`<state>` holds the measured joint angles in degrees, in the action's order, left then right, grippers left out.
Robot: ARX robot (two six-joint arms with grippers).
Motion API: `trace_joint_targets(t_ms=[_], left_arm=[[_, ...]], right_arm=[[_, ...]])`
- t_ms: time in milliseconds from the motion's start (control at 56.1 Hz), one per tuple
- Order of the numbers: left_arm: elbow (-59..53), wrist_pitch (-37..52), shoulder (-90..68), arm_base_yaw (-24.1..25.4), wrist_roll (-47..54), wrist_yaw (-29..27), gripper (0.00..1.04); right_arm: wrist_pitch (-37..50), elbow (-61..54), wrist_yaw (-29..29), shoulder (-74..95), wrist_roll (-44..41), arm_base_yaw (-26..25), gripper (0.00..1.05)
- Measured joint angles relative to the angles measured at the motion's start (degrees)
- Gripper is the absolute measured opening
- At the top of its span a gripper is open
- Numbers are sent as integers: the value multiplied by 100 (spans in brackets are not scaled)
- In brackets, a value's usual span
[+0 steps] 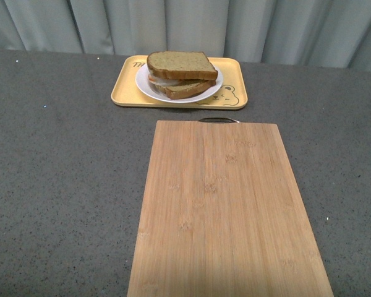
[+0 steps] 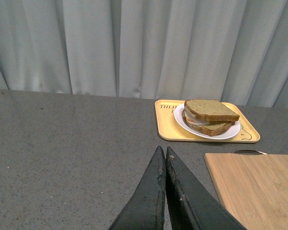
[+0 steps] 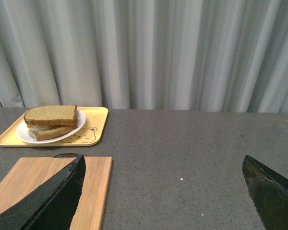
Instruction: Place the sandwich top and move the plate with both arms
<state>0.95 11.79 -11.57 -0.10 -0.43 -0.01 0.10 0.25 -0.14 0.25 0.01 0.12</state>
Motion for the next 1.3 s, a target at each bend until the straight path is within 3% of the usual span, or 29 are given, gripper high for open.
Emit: trace_joint_targets(t_ms=[143,232,410,981,1302], left_arm=[[0,-216,216,0,0,0,4],[2,-1075,890,0,2,2,4],[2,-1163,1126,0,0,0,5],[2,-1167,1134,0,2,0,99],[2,-1165,1134,0,7,0,98]], right_arm=[[0,0,0,0,0,0,95],[0,2,2,0,0,0,95],[0,2,0,0,0,0,95],[0,2,0,0,0,0,95],[0,2,0,0,0,0,95]])
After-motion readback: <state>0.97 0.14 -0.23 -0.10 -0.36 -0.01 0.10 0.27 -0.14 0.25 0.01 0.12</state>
